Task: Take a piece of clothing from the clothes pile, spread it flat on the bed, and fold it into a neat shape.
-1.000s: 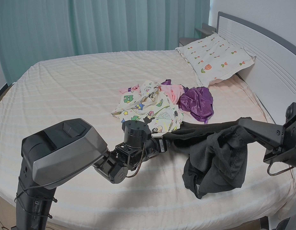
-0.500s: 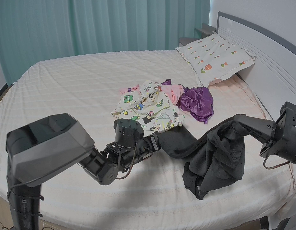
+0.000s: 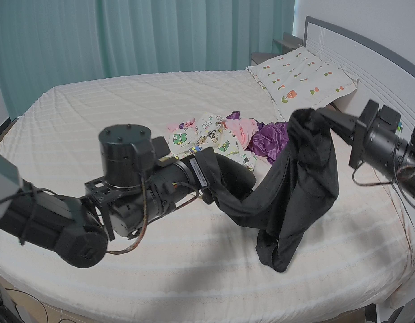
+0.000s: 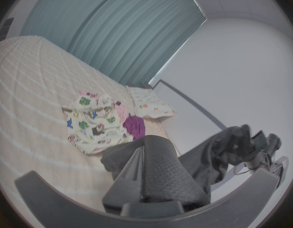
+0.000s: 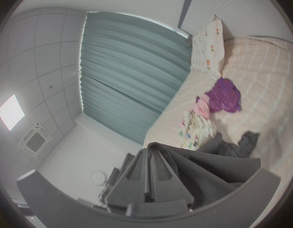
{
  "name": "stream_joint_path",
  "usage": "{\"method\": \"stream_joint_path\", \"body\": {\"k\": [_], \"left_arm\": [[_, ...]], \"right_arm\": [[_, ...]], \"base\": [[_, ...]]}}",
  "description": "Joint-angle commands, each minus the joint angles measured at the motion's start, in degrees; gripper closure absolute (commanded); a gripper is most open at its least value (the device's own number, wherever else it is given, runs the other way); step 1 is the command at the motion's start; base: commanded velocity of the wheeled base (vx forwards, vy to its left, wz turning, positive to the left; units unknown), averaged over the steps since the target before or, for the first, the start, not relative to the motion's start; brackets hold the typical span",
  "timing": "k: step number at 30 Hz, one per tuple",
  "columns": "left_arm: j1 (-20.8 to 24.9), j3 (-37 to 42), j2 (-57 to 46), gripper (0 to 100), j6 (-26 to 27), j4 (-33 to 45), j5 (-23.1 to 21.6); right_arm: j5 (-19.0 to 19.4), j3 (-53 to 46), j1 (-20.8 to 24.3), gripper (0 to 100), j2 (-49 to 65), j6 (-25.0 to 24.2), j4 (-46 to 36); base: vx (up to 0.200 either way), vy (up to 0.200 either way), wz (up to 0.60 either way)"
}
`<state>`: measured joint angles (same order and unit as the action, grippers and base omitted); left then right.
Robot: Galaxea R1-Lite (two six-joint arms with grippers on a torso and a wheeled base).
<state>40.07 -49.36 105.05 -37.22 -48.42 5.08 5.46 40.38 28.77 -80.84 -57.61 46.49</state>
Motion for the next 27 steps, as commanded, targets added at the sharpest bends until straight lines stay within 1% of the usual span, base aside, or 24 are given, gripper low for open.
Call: {"method": "stream_joint_path", "body": {"k": [1,3,4,6,9,10,11,12,13,16,17,18,19,21,23,26,27], "left_arm": [[0.6,0.5,-12.3,100,0.1,1.5,4.0],[0.3,1.0,-14.4,100,0.2,1.8,5.3],[-0.6,1.7,-15.3,100,0.2,1.8,6.1],[-1.0,3.5,-15.7,100,0.2,1.8,8.3],[-0.3,7.3,-14.8,100,0.2,1.6,13.4],[-0.1,8.1,-14.3,100,0.2,1.6,14.4],[0.8,9.5,-12.4,100,0.1,1.1,16.4],[0.9,9.5,-12.2,100,0.1,1.1,16.5],[1.2,10.7,-11.1,100,-0.1,1.0,17.7],[1.5,13.1,-9.9,100,-1.0,0.9,17.6],[1.5,13.1,-9.9,100,-1.0,0.9,17.6],[2.1,13.8,-8.4,100,-3.5,0.9,17.7],[2.2,13.8,-8.0,100,-4.7,0.8,17.8],[2.2,13.9,-8.0,100,-5.7,0.8,17.8],[2.2,14.6,-8.0,100,-7.8,0.9,17.7],[2.2,15.4,-7.8,100,-8.0,0.9,17.5],[2.2,16.0,-7.7,100,-8.0,0.9,17.5]], "right_arm": [[-3.7,7.8,-0.6,100,-3.8,0.7,3.5],[-3.7,7.1,-0.5,100,-3.3,1.6,5.4],[-3.7,6.2,-0.3,100,-3.7,2.3,5.7],[-3.4,3.2,-0.1,100,-4.7,3.6,6.1],[-2.7,-1.4,0.2,100,-6.8,3.7,7.0],[-2.6,-2.1,0.4,100,-7.5,3.7,7.5],[-2.5,-4.2,0.9,100,-9.4,4.0,9.3],[-2.5,-4.3,0.9,100,-9.5,4.1,9.6],[-2.6,-6.6,1.6,100,-11.1,4.3,12.0],[-2.5,-10.4,2.5,100,-13.6,4.8,17.4],[-2.5,-10.4,2.5,100,-13.6,4.8,17.4],[-3.0,-11.8,3.1,100,-15.7,5.4,20.8],[-3.4,-12.2,3.0,100,-16.5,5.8,21.8],[-3.4,-12.4,3.0,100,-17.1,6.4,22.5],[-3.4,-14.0,2.6,100,-17.9,6.5,23.0],[-3.4,-14.5,2.6,100,-17.8,6.5,23.0],[-3.4,-15.2,2.6,100,-17.3,6.4,23.0]], "base": [[0.0,0.0,0.0],[0.0,0.0,0.0],[0.0,0.0,0.0],[0.0,0.0,0.0],[0.0,0.0,0.0],[0.0,0.0,0.0],[0.0,0.0,0.0],[0.0,0.0,0.0],[0.0,0.0,0.0],[0.0,0.0,0.0],[0.0,0.0,0.0],[0.0,0.0,0.0],[0.0,0.0,0.0],[0.0,0.0,0.0],[0.0,0.0,0.0],[0.0,0.0,0.0],[-0.2,0.0,0.0]]}}
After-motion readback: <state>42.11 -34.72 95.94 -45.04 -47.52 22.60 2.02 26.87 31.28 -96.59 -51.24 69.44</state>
